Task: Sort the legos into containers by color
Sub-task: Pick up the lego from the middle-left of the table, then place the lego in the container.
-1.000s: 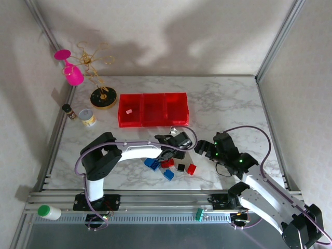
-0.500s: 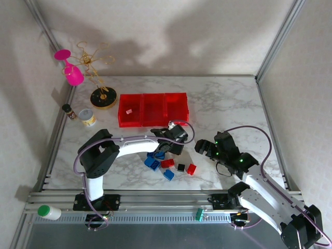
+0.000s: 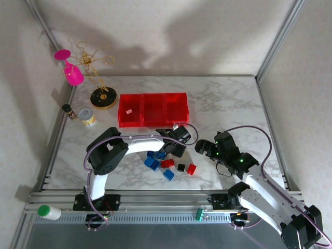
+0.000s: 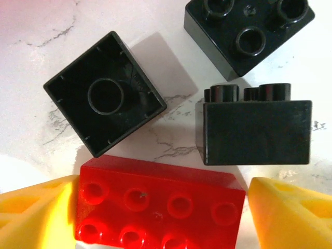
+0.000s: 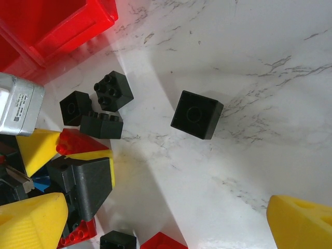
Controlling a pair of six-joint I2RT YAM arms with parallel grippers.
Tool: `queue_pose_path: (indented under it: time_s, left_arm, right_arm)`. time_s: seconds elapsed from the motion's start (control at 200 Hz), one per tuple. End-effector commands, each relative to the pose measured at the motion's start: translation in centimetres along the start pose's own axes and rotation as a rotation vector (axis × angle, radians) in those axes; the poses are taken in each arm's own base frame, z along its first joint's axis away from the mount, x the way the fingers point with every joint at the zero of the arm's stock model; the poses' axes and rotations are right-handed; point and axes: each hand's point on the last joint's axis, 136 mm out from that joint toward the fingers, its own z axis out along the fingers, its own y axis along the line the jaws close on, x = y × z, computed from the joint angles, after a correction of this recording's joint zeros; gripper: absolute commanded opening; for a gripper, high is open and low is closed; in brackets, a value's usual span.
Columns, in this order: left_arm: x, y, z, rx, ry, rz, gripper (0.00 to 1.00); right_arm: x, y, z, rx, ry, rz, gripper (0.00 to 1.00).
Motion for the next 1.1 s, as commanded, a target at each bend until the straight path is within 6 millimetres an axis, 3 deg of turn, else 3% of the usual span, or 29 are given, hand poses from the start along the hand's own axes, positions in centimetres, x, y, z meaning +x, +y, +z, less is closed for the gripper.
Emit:
queue_pose_path:
  time_s: [0.0,0.29,0.486,0.681,0.871,1.096]
  left_arm:
    - [0.3,0.3,0.2,-0.010,0.018,0.008,0.76]
    - [-0.5,0.6,-1.0,-0.010,-0.011,-0.005,0.61]
    - [-2.0,0.6,-3.1,0.020,-0.066,-0.032,0.55]
    - [-3.5,1.7,-6.7,0.032,-0.146,-0.076,0.52]
    - [-4.9,5.1,-10.8,0.029,-0.246,-0.183,0.48]
    - [-6.3,12.1,-13.4,-0.045,-0.335,-0.331,0.47]
  right_arm:
    - [-0.3,0.1,-0.3,-0.005,-0.012,-0.004,0.99]
    - [-0.7,0.8,-0.5,-0.038,-0.024,-0.025,0.99]
    - [-1.4,1.4,-0.8,-0.041,-0.037,-0.045,0.99]
    - [-2.9,3.7,-1.6,-0.124,-0.087,-0.096,0.99]
    - [-4.0,6.4,-1.6,-0.205,-0.094,-0.154,0.99]
    - [-4.5,10.1,-0.6,-0.325,-0.099,-0.206,0.99]
